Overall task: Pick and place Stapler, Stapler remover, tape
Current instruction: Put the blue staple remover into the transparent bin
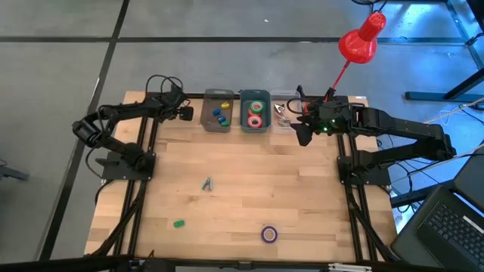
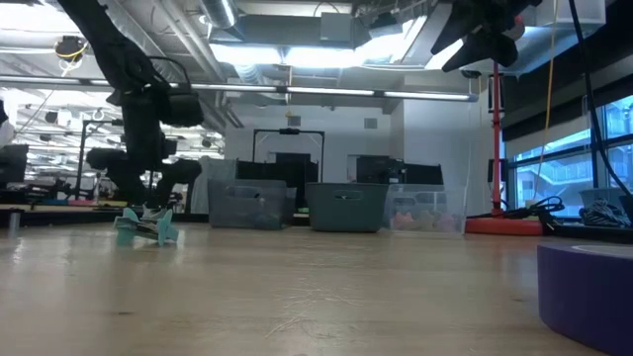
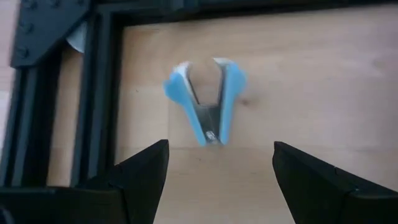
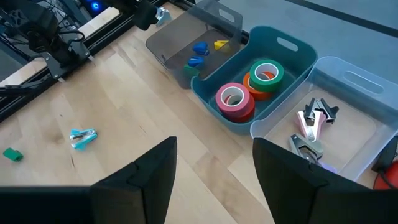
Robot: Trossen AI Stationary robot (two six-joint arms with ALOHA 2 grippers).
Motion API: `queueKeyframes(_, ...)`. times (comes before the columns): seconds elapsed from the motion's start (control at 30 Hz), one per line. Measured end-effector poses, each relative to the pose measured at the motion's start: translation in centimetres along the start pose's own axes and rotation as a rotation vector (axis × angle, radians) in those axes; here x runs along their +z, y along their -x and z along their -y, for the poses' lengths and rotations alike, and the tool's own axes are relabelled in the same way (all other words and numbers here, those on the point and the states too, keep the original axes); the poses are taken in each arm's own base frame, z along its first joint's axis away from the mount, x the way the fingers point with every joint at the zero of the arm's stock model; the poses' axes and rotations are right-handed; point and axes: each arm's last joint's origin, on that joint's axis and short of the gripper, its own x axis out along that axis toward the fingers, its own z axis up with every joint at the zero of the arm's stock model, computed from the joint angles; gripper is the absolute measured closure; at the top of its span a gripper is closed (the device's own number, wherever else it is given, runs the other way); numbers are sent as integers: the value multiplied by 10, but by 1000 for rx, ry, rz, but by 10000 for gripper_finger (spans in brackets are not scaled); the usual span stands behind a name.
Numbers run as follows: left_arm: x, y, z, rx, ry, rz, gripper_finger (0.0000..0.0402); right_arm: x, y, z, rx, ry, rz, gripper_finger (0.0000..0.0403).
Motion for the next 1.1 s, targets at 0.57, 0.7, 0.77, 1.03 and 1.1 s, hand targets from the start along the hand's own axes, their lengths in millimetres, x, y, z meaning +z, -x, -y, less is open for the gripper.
queueKeyframes(0.57, -7, -5, 7, 34, 233, -3, 126, 0, 0, 0, -1, 0, 1, 190)
queueKeyframes(0.7, -9, -14, 13, 90, 232, 9, 128, 0, 0, 0, -1, 4, 2, 190)
queueKeyframes(0.77, -8, -17, 17, 110, 236, 31, 133, 0, 0, 0, -1, 10, 1, 190)
queueKeyframes(1.03, -6, -21, 22, 159, 265, 86, 154, -1, 0, -1, 43, 27, -25, 190)
queueKeyframes(1.1, -5, -23, 22, 163, 275, 98, 158, -1, 0, -1, 48, 33, -27, 190)
